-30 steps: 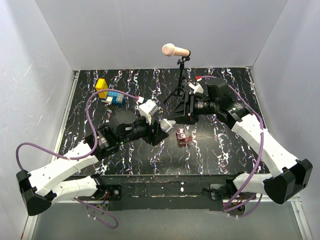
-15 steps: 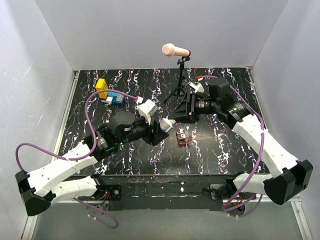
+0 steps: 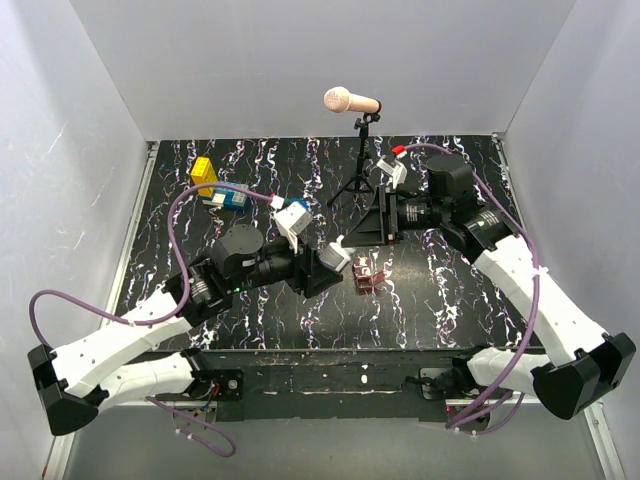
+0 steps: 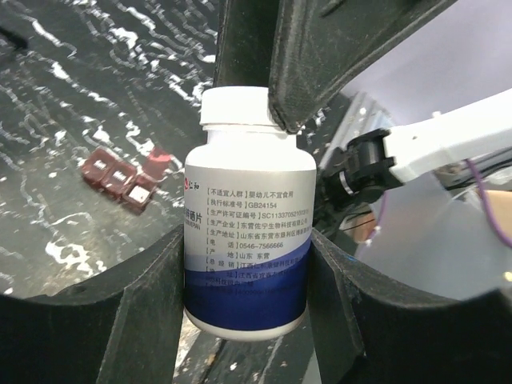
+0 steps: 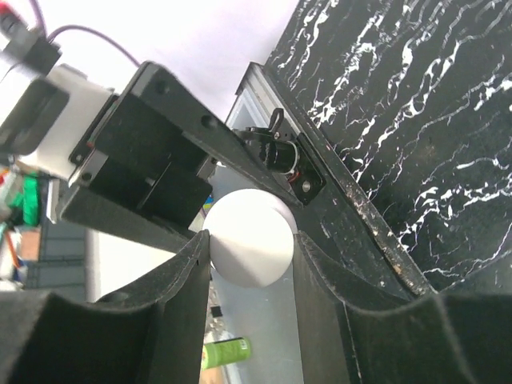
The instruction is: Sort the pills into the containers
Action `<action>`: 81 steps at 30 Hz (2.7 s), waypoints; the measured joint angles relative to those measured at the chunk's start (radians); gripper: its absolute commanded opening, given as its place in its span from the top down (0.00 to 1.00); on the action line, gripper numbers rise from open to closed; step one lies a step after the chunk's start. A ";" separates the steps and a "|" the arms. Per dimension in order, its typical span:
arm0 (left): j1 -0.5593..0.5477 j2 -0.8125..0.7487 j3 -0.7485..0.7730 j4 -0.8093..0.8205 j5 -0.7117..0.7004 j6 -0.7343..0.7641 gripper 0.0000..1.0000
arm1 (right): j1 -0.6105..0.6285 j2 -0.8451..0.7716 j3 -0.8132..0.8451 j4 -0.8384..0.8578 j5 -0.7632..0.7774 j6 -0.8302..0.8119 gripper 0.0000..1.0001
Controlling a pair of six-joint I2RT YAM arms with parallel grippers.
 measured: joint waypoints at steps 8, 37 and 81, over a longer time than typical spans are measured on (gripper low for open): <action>-0.003 -0.055 -0.054 0.133 0.137 -0.103 1.00 | 0.000 -0.076 0.001 0.034 -0.132 -0.157 0.99; -0.003 -0.027 -0.139 0.385 0.301 -0.241 1.00 | -0.001 -0.148 0.026 0.095 -0.153 -0.220 0.07; -0.003 0.026 0.024 0.012 0.016 0.099 1.00 | 0.047 0.065 0.178 -0.243 0.132 0.074 0.64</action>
